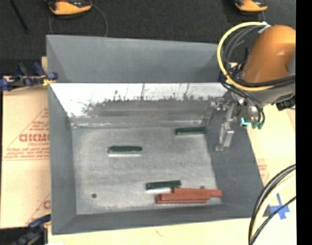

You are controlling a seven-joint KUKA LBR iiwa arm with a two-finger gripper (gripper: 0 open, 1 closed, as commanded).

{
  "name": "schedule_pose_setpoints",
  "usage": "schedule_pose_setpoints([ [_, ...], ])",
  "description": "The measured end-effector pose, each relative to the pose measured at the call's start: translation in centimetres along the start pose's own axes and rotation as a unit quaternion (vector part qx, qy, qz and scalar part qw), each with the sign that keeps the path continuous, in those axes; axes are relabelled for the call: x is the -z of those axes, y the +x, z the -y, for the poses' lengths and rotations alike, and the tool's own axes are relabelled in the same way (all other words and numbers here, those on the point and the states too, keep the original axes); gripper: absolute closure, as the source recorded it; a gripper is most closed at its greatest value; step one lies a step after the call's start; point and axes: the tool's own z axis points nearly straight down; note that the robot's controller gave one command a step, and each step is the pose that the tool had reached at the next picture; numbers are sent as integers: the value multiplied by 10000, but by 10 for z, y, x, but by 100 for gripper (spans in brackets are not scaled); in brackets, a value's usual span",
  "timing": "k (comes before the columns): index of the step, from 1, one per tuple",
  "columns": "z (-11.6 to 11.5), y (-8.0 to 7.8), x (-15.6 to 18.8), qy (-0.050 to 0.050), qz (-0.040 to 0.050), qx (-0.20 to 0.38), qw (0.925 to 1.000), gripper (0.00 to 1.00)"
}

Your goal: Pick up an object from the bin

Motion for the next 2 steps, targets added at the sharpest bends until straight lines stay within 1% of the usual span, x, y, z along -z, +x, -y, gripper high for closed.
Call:
schedule_pose_setpoints([
  [1, -8, -51, -102, -2, 21, 184, 9998, 0],
  [2, 7, -51, -139, 2, 9, 205, 9998, 0],
])
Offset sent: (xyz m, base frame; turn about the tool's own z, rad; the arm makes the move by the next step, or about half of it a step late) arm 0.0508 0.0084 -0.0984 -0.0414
